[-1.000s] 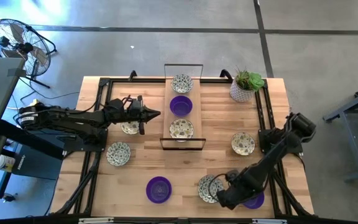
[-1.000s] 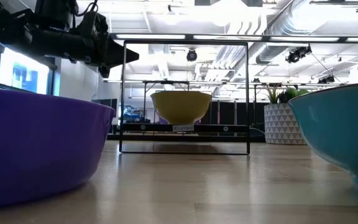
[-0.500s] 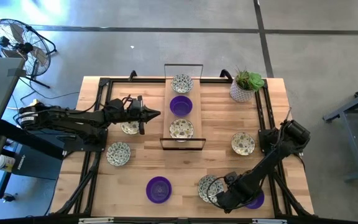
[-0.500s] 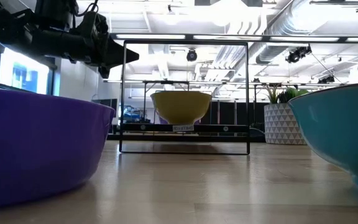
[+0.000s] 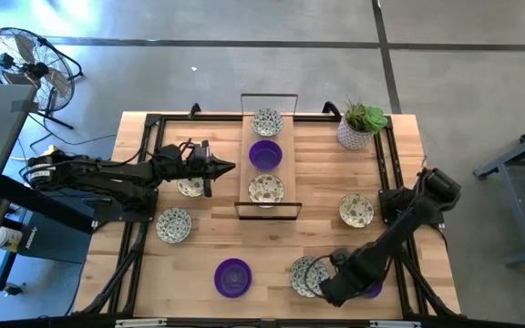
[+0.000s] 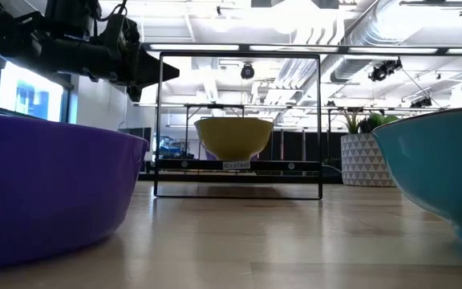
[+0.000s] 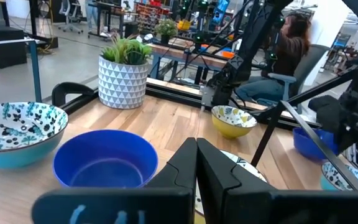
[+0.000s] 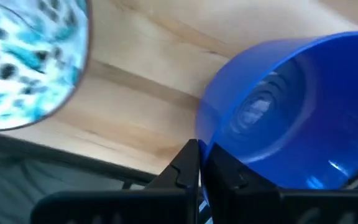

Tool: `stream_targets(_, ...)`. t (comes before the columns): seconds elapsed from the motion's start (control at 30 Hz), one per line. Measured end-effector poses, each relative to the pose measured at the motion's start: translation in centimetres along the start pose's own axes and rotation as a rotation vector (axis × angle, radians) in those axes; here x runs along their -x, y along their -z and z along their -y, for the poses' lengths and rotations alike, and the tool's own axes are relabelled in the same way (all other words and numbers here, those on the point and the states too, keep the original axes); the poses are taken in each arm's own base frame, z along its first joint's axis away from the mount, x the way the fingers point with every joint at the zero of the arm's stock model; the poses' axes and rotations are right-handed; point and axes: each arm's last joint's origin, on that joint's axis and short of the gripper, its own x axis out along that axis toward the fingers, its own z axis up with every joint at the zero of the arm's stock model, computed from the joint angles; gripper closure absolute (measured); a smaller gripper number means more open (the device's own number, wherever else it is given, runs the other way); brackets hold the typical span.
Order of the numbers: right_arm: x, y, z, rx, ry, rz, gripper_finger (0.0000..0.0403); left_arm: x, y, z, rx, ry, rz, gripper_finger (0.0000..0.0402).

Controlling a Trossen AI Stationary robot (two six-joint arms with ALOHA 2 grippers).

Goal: Pick & Place Mini bowls
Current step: Stack the right violet bowl on top of the violet bowl on the shelf

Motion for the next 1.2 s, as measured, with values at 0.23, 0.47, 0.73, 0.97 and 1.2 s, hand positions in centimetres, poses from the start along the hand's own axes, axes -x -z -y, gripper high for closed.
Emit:
stream_targets(0.23, 5.6, -1.7, 2.3, 0.035, -0.102, 0.115, 0.04, 0.0, 0.0, 0.0, 0.0, 0.0, -0.003, 0.0401)
stream_targets(0.47, 10.0, -4.5, 5.2, 0.103, -0.128, 0.227, 0.0397, 0.0, 0.1, 0.0, 0.001, -0.002, -0.009, 0.0401)
stream_targets(0.73, 13.4, -9.8, 7.7, 0.232, -0.062, 0.392, 0.0397, 0.0, 0.2, -0.1, 0.003, -0.011, -0.019, 0.0401)
stream_targets(0.97, 15.6, -15.2, 9.1, 0.367, -0.01, 0.487, 0.0399, 0.0, 0.3, -0.1, -0.006, -0.02, -0.024, 0.0401)
stream_targets(1.2, 17.3, -20.5, 9.7, 0.492, -0.062, 0.595, 0.0393, 0.0, 0.3, -0.1, -0.007, -0.021, -0.026, 0.0401)
